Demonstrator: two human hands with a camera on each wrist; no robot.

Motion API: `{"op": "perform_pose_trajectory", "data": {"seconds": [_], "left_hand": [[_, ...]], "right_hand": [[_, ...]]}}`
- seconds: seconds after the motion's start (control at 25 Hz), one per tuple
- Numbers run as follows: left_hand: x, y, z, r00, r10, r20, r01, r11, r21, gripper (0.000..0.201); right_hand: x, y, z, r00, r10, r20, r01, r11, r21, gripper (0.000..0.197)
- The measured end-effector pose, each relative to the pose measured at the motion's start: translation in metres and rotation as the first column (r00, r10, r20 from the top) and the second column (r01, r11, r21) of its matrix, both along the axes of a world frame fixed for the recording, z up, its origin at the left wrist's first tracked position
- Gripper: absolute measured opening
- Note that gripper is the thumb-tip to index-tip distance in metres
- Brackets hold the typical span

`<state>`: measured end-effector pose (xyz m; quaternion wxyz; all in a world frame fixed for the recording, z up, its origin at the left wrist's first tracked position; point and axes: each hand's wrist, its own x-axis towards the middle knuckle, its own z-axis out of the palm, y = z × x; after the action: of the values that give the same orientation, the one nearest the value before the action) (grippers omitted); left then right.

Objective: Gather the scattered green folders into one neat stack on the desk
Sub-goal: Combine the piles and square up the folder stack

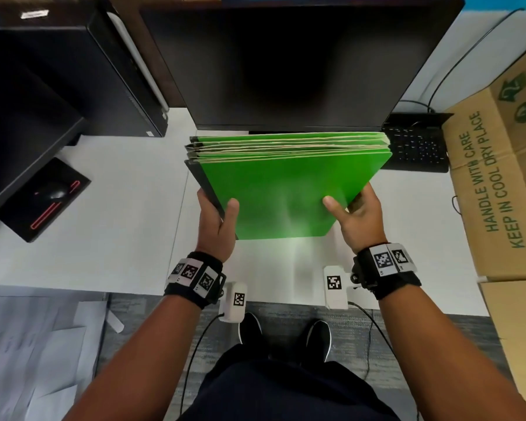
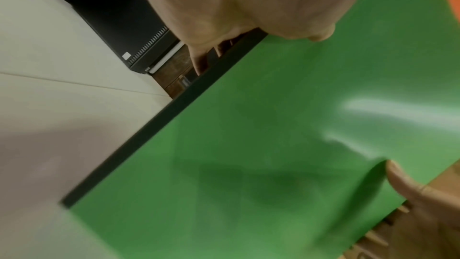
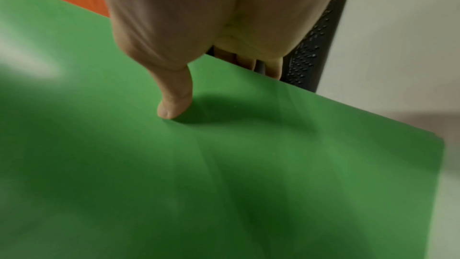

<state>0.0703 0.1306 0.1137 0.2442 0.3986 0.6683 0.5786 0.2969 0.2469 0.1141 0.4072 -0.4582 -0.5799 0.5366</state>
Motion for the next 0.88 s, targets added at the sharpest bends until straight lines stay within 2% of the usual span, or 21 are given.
{"op": "perform_pose_trajectory", "data": {"seconds": [0.12,0.2,0.36,0.52,0.72,0.8,0.88], "left_hand": [[0.002,0.014,0.005,0.997,0.055,0.045,-0.057,0.997,0.048,0.029],[0.004,0.012,-0.002,0.995,0.09,0.029,-0.09,0.996,-0.02,0.021],[-0.001,-0.001,-0.024,0.992,0.047,-0.114,-0.065,0.984,-0.164,0.021],[-0.024,0.005,-0.015,0.96,0.034,-0.278,-0.084,0.982,-0.17,0.03],[-0.067,0.002,-0.001,0.927,0.1,-0.363,-0.167,0.973,-0.158,0.033],[-0.088,-0.011,-0.007,0.923,0.126,-0.363,-0.218,0.95,-0.225,0.034],[-0.113,-0.025,-0.019,0.922,0.143,-0.36,-0.275,0.895,-0.35,0.032]], "right_hand": [[-0.005,0.004,-0.003,0.999,-0.003,0.043,0.002,1.0,0.02,0.049],[-0.005,0.002,-0.008,0.997,-0.011,0.08,0.009,0.999,0.033,0.051],[-0.007,0.005,-0.011,0.994,-0.013,0.111,0.008,0.999,0.039,0.046],[-0.022,0.014,0.003,0.994,-0.016,0.105,0.014,1.0,0.021,0.039],[-0.074,0.021,0.008,0.963,0.033,0.266,-0.023,0.999,-0.038,0.037],[-0.102,0.012,0.002,0.94,0.089,0.331,-0.057,0.993,-0.104,0.039],[-0.136,0.001,-0.007,0.897,0.159,0.413,-0.077,0.975,-0.207,0.039]]}}
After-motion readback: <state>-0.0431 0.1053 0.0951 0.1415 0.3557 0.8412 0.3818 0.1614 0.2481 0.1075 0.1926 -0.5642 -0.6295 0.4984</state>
